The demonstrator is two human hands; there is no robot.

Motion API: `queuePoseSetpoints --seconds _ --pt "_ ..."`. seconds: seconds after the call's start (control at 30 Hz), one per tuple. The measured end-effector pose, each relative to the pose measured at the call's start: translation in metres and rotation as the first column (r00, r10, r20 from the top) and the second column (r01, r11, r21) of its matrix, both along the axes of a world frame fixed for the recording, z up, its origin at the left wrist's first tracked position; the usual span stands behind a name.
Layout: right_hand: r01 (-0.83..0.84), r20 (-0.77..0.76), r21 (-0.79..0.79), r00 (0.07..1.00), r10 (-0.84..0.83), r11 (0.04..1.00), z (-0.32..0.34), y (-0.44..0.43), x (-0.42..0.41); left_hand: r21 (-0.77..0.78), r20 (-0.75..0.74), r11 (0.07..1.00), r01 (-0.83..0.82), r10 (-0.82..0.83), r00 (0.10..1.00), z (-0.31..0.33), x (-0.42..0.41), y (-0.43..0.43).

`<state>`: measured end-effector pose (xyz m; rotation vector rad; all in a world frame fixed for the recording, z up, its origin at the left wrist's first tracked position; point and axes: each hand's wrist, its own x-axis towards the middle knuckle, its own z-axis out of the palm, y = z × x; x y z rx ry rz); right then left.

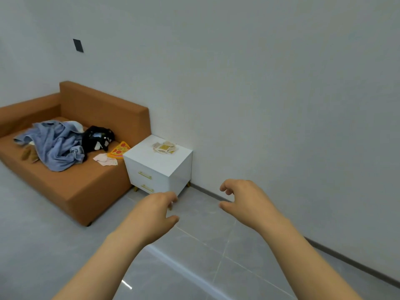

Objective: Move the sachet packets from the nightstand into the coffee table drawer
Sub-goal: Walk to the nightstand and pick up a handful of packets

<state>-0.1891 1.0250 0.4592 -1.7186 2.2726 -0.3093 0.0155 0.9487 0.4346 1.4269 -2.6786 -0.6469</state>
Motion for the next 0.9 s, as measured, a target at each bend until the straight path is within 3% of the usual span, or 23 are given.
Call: queuePoseSetpoints --seconds 0.53,0.9 --pt "0.005 0.121 0.106 0.992 -0.018 0.994 -0.049 -0.314 -0.002 0.035 0.041 0.998 -0.061 0.06 0.997 -0.028 0.012 -0.325" --pt "0.016 0.167 0.177 0.985 -0.046 0.984 -0.091 -0.5 -0.07 0.101 0.089 0.991 -0.087 0.078 0.993 -0.068 -0.044 -0.508"
